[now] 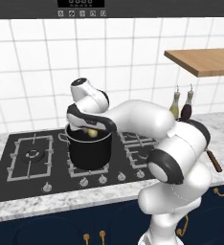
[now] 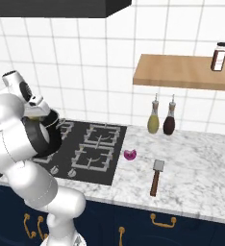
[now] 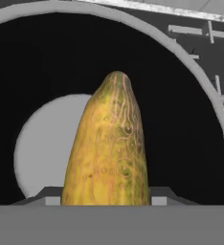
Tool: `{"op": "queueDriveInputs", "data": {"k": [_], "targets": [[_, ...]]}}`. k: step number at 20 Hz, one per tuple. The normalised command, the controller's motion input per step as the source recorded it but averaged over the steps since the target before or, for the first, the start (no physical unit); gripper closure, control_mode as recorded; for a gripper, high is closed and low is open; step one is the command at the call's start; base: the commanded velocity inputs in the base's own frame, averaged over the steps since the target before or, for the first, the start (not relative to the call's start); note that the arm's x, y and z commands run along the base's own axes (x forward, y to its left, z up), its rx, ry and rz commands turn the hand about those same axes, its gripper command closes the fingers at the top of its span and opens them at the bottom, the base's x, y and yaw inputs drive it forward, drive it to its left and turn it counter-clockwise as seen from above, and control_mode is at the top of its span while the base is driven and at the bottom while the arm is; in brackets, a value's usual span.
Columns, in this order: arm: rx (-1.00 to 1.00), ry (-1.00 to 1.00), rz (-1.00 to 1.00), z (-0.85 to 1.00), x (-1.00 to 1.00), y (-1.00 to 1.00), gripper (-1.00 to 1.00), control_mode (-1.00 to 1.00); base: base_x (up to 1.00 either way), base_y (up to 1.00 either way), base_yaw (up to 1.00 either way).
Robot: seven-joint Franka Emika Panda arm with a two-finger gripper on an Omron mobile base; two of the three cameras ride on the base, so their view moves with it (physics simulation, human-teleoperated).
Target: Put the cucumber and onion in the pot. Retrieve the spatula and lightly stir the vegetables in the pot.
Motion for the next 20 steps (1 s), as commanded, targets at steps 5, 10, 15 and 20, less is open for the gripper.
{"op": "queueDriveInputs", "data": {"k": [5, 10, 15, 20], "targets": [[0.00, -0.05, 0.00, -0.20, 0.20, 0.05, 1.00, -1.00, 0.00, 0.00, 0.00], [0.00, 0.00, 0.00, -0.21, 0.31, 0.11, 1.00, -1.00, 0.00, 0.00, 0.00], [0.00, 0.00, 0.00, -0.25, 0.10, 0.11, 1.00, -1.00, 0.00, 0.00, 0.00], [0.00, 0.00, -0.02, -0.06, 0.00, 0.02, -1.00, -1.00, 0.00, 0.00, 0.00]]}}
